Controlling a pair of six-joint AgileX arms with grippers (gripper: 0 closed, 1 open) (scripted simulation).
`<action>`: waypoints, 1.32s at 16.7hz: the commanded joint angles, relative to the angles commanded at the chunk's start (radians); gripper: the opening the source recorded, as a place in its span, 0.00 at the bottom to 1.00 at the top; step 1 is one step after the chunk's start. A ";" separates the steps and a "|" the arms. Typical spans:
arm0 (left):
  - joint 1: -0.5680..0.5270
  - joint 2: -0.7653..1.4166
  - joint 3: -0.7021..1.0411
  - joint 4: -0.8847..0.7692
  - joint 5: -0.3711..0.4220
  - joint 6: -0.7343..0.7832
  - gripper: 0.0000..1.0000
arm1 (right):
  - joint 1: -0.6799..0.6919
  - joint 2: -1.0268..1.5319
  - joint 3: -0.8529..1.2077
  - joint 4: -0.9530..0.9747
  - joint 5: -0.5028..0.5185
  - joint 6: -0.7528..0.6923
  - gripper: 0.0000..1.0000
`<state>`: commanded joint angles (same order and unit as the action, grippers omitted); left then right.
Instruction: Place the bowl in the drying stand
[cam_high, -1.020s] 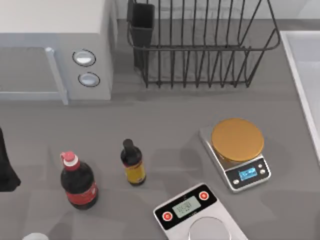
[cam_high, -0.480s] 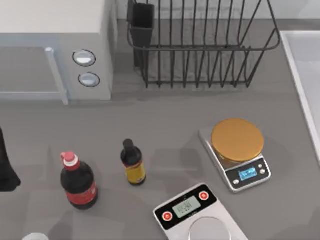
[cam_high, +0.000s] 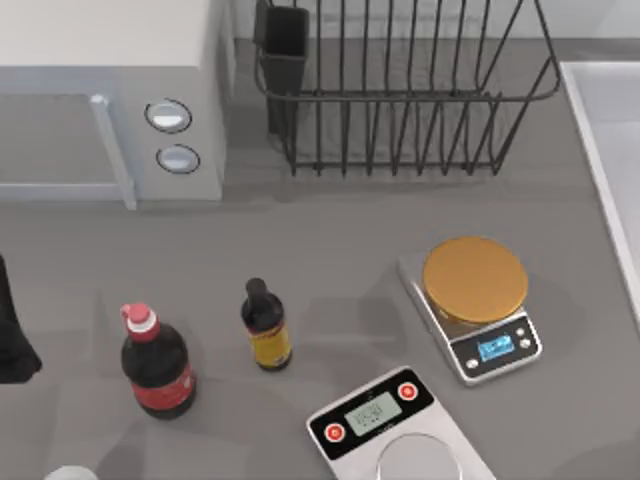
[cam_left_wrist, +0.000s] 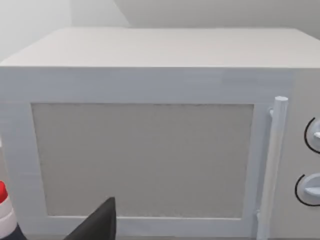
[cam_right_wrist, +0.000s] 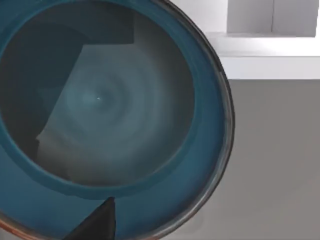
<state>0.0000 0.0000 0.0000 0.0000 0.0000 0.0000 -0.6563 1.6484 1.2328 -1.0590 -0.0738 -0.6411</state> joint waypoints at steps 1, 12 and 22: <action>0.000 0.000 0.000 0.000 0.000 0.000 1.00 | 0.002 0.014 -0.020 0.034 0.000 0.003 1.00; 0.000 0.000 0.000 0.000 0.000 0.000 1.00 | 0.020 0.146 -0.202 0.353 0.002 0.023 1.00; 0.000 0.000 0.000 0.000 0.000 0.000 1.00 | 0.020 0.146 -0.202 0.353 0.002 0.023 0.32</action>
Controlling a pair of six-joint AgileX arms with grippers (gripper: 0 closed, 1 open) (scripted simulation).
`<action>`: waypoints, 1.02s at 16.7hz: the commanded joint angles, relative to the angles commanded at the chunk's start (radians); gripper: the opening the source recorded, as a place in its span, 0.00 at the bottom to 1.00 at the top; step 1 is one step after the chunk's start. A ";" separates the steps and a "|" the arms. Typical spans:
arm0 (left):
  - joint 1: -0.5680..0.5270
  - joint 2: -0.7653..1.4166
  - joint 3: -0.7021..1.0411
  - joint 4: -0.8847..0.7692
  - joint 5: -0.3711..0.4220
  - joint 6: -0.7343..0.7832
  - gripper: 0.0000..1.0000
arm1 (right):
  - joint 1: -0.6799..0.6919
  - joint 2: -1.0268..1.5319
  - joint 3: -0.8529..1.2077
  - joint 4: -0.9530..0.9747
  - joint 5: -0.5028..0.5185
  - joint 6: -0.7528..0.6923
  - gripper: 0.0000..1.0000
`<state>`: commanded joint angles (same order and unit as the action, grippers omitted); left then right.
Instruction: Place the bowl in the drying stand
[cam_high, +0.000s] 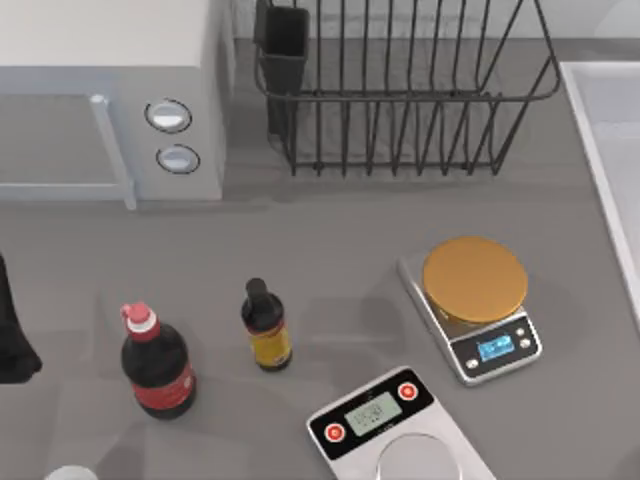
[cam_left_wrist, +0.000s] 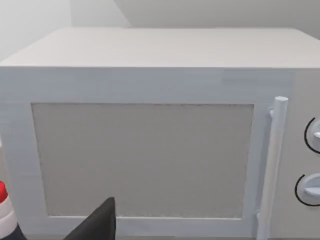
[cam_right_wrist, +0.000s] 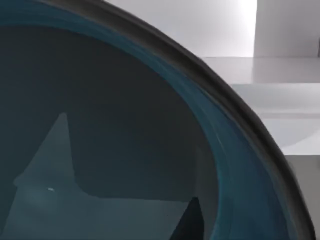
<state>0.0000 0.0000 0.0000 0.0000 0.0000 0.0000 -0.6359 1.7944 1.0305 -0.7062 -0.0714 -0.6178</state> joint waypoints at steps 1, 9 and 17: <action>0.000 0.000 0.000 0.000 0.000 0.000 1.00 | 0.000 0.000 0.000 0.000 0.000 0.000 0.25; 0.000 0.000 0.000 0.000 0.000 0.000 1.00 | 0.000 0.000 0.000 0.000 0.000 0.000 0.00; 0.000 0.000 0.000 0.000 0.000 0.000 1.00 | -0.005 -0.003 0.071 -0.071 -0.001 -0.005 0.00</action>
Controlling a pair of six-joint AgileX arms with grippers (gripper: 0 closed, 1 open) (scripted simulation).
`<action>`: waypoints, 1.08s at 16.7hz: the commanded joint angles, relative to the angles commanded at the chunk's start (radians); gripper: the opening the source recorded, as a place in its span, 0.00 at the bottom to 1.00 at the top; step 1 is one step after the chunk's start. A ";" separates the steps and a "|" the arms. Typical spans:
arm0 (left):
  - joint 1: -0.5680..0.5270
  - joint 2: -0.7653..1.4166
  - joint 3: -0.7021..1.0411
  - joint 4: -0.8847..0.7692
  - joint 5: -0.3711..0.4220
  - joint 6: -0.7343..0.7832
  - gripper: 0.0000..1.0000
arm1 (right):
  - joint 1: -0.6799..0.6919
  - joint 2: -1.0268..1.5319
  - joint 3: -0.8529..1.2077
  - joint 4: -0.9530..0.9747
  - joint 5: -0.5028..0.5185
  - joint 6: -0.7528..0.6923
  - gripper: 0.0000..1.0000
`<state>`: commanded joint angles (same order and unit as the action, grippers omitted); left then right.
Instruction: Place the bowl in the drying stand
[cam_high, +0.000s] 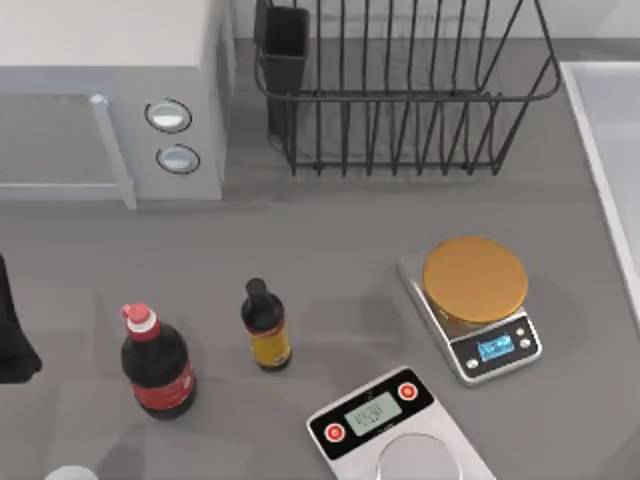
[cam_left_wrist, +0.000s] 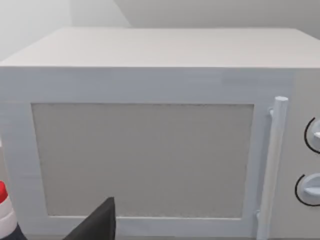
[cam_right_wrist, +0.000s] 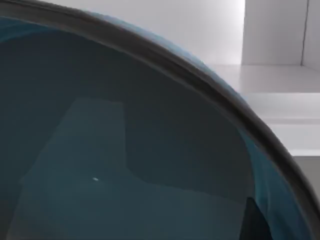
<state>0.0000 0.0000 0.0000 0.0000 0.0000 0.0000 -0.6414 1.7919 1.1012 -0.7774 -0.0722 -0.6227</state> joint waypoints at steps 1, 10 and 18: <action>0.000 0.000 0.000 0.000 0.000 0.000 1.00 | -0.001 -0.002 0.044 -0.044 -0.001 -0.003 0.00; 0.000 0.000 0.000 0.000 0.000 0.000 1.00 | -0.007 -0.067 0.551 -0.645 -0.001 -0.008 0.00; 0.000 0.000 0.000 0.000 0.000 0.000 1.00 | -0.002 -0.090 0.633 -0.726 0.000 -0.004 0.00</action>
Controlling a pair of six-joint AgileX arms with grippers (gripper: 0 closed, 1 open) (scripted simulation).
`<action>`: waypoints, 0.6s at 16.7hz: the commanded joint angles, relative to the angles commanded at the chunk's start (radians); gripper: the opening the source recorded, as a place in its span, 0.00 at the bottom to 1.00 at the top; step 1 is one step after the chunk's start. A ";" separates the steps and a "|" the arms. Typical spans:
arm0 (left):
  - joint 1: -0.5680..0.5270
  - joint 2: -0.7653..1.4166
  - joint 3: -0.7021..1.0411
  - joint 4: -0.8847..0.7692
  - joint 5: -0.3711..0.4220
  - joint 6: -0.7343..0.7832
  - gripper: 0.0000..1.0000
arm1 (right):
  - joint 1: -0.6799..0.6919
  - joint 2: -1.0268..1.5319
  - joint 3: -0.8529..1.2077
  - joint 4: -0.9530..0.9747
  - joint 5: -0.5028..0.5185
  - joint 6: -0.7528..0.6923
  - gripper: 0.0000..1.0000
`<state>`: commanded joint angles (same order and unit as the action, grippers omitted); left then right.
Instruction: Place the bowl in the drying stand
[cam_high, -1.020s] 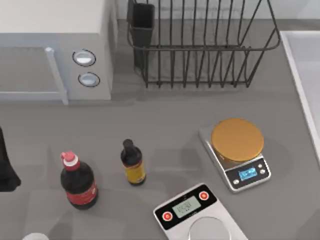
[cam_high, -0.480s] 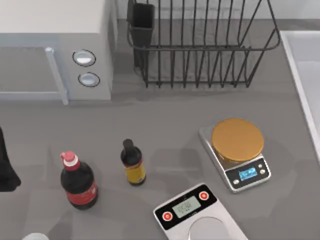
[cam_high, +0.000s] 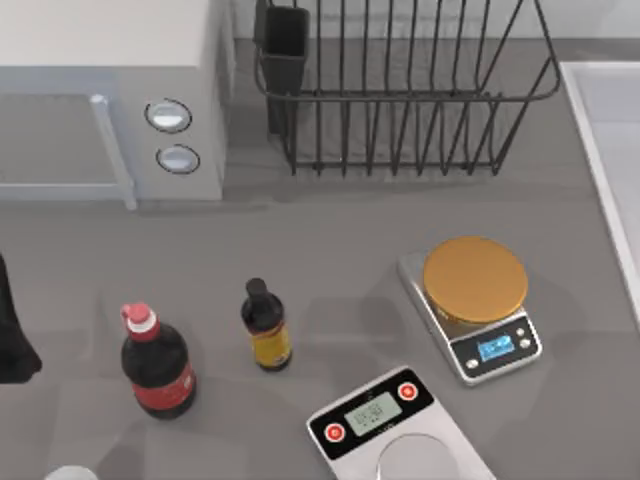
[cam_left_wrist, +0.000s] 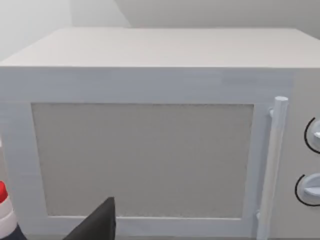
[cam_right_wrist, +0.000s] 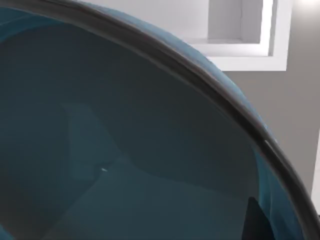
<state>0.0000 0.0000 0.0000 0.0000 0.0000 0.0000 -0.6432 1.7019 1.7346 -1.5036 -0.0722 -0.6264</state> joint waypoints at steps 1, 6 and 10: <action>0.000 0.000 0.000 0.000 0.000 0.000 1.00 | 0.011 -0.001 0.000 0.011 0.009 0.005 0.00; 0.000 0.000 0.000 0.000 0.000 0.000 1.00 | 0.217 -0.020 -0.014 0.197 0.163 0.086 0.00; 0.000 0.000 0.000 0.000 0.000 0.000 1.00 | 0.539 -0.048 -0.057 0.459 0.377 0.204 0.00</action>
<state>0.0000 0.0000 0.0000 0.0000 0.0000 0.0000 -0.1045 1.6535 1.6778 -1.0450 0.3045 -0.4226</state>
